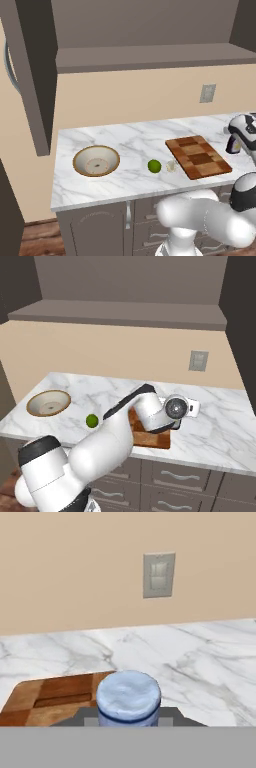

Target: Open the cabinet. Place the bowl and condiment on the counter. Then place the lime and garlic on the cutting board.

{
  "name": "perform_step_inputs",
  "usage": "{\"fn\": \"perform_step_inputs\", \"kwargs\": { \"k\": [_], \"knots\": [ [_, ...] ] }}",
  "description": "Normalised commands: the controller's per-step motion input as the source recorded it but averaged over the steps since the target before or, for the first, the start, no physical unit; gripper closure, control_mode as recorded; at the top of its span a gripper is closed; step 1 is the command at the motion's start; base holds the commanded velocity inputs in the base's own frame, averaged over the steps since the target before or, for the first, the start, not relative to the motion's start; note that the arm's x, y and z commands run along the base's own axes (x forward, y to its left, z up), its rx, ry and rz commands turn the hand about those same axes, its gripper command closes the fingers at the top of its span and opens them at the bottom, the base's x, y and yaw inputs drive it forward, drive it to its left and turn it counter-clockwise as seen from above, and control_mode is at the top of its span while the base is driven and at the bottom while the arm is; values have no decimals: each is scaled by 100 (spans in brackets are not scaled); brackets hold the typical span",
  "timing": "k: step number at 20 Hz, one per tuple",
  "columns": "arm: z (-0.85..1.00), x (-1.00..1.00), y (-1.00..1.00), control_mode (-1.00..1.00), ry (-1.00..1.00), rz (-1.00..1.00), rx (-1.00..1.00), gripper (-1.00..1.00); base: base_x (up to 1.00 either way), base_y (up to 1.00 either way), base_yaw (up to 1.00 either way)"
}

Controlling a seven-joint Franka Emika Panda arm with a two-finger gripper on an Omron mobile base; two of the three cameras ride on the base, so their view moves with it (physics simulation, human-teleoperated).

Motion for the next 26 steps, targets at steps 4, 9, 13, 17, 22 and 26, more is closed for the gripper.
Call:
{"fn": "perform_step_inputs", "kwargs": {
  "k": [4, 9, 13, 17, 22, 26],
  "knots": [
    [-31, 46, -49, -100, 0, 0, 0, 100, 0, 0, 0],
    [-40, 34, -37, -100, 0, 0, 0, 100, 0, 0, 0],
    [-28, 13, -29, -100, 0, 0, 0, 100, 0, 0, 0],
    [-29, 2, -22, -100, -3, 0, 0, 100, 0, 0, 0],
    [-40, 0, -16, -100, -4, 0, 0, 100, 0, 0, 0],
    [-33, 0, -5, -100, -2, 0, 0, 100, 0, 0, 0]
  ]
}}
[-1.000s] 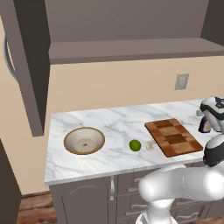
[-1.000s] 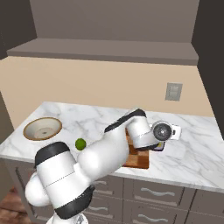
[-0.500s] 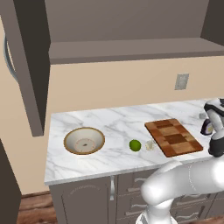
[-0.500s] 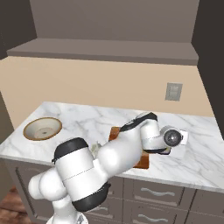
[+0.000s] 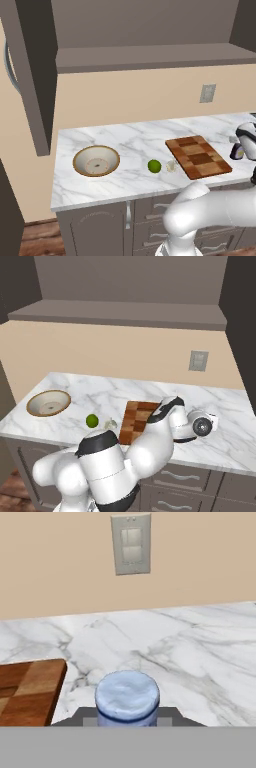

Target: Open the cabinet. Place the bowl and condiment on the counter. Then place the lime and garlic on the cutting board.

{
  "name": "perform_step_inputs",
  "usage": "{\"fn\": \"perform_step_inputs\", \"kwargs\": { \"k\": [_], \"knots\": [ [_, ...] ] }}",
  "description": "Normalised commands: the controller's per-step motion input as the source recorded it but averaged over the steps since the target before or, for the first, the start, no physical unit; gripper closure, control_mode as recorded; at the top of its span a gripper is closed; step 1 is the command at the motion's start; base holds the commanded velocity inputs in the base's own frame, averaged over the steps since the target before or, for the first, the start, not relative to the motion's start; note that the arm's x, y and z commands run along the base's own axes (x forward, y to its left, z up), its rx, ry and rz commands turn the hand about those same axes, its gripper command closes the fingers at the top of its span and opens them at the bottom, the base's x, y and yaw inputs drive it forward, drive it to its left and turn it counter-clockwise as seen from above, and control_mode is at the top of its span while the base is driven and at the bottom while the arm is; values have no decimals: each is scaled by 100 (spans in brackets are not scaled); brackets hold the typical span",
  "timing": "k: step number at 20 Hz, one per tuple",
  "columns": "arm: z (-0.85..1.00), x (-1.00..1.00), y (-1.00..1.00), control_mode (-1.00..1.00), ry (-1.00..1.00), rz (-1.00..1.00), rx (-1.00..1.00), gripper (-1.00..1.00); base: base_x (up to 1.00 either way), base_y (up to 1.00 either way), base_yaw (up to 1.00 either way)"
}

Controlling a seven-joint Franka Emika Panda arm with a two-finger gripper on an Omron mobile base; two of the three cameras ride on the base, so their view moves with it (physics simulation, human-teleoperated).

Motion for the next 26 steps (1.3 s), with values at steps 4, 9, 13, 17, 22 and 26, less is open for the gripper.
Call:
{"fn": "perform_step_inputs", "kwargs": {
  "k": [4, 9, 13, 17, 22, 26],
  "knots": [
    [-28, 0, 0, -100, -1, 0, 0, 100, 0, 0, 0],
    [-25, 1, 0, -100, -1, 0, 0, 100, 0, 0, 0],
    [0, 0, 0, -100, 0, 0, 0, -100, 0, 0, 0],
    [0, 0, 0, -100, 0, 0, 0, -100, 0, 0, 0],
    [0, -1, 0, -100, 0, 0, 0, -100, 0, 0, 0],
    [0, -6, 0, -100, 0, 0, 0, -100, 0, 0, 0]
  ]
}}
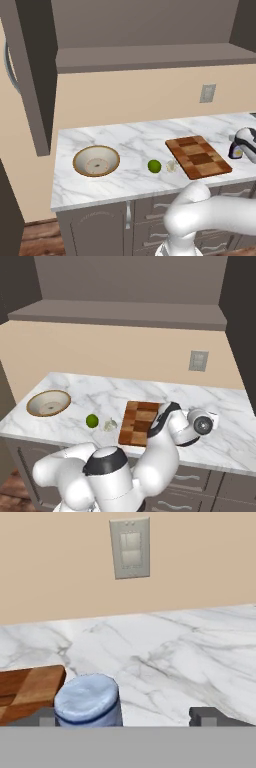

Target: Open the cabinet. Place the bowl and condiment on the counter. Then place the lime and garlic on the cutting board.

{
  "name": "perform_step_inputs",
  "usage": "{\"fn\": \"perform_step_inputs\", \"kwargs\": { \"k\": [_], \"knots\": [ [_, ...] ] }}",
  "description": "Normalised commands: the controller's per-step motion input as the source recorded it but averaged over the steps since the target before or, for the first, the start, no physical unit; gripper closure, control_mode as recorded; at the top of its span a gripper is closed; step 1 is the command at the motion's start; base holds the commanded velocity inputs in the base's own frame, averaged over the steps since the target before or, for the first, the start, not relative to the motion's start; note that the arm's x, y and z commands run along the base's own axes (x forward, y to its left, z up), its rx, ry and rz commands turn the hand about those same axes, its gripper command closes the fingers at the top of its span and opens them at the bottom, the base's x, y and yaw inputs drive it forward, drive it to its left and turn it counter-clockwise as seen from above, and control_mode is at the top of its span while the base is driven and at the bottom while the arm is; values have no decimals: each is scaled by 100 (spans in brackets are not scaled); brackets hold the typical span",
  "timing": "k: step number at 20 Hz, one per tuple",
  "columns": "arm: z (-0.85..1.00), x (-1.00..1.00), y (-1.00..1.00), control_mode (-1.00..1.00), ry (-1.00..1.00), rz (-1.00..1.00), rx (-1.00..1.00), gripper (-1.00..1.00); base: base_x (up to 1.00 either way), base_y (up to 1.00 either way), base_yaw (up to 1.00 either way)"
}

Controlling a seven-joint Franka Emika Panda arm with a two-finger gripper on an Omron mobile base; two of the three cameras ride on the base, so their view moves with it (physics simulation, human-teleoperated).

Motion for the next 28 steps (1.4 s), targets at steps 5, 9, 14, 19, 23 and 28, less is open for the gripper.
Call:
{"fn": "perform_step_inputs", "kwargs": {
  "k": [5, 9, 14, 19, 23, 28],
  "knots": [
    [16, -18, 0, -100, 2, 0, -2, -100, 0, 0, 0],
    [36, -36, 0, -100, 0, 0, -4, -100, 0, 0, 0],
    [30, -16, 13, -100, 0, 0, -9, -100, 0, 0, 0],
    [36, -14, 32, -100, 1, 0, -10, -100, 0, 0, 0],
    [57, -9, 27, -100, 1, 0, -12, -100, 0, 0, 0],
    [67, -17, 15, -100, 5, 0, -11, -100, 0, 0, 0]
  ]
}}
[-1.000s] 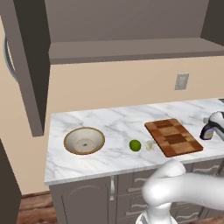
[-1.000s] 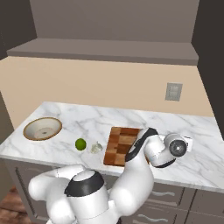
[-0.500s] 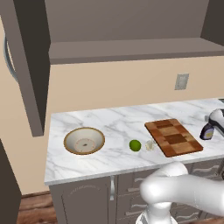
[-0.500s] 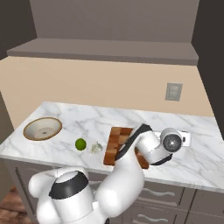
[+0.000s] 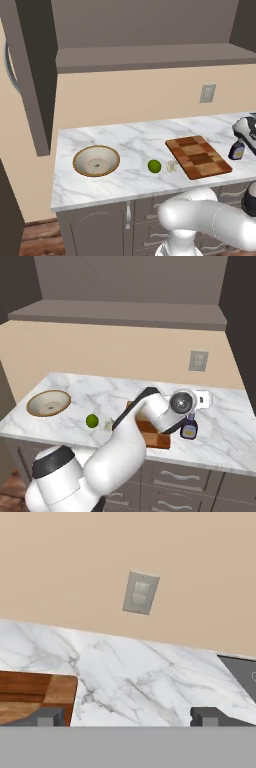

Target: Open the cabinet. Place the bowl and condiment on the counter. Then place the lime and garlic on the cutting board.

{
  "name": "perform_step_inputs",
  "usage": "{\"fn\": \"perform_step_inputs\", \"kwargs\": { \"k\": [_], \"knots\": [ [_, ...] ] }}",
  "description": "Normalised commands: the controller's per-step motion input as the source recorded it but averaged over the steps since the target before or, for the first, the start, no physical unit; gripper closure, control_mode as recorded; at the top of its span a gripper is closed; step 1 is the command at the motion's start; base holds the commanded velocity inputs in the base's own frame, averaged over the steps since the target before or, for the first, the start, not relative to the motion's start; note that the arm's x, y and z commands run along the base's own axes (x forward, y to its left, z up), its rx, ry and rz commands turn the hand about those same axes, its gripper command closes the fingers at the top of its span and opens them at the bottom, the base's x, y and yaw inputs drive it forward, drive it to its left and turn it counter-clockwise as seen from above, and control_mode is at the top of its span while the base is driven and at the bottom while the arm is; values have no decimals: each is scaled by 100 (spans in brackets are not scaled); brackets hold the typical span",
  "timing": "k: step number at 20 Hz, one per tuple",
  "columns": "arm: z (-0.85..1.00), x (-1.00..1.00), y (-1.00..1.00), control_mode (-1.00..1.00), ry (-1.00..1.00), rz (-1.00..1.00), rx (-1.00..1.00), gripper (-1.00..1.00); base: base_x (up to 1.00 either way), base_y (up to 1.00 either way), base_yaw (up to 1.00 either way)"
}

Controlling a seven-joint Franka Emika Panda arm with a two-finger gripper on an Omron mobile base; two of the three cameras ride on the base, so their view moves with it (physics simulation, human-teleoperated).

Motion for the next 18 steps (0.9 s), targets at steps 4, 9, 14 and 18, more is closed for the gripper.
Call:
{"fn": "perform_step_inputs", "kwargs": {
  "k": [4, 9, 14, 18],
  "knots": [
    [46, -32, 15, -100, 25, 0, -10, -100, 0, 0, 0],
    [3, -12, 25, -100, 30, 4, -2, -100, 0, 0, 0],
    [0, 0, 46, -100, 33, 16, 0, -100, 0, 0, 0],
    [12, 0, 43, -100, 19, 14, 0, -100, 0, 0, 0]
  ]
}}
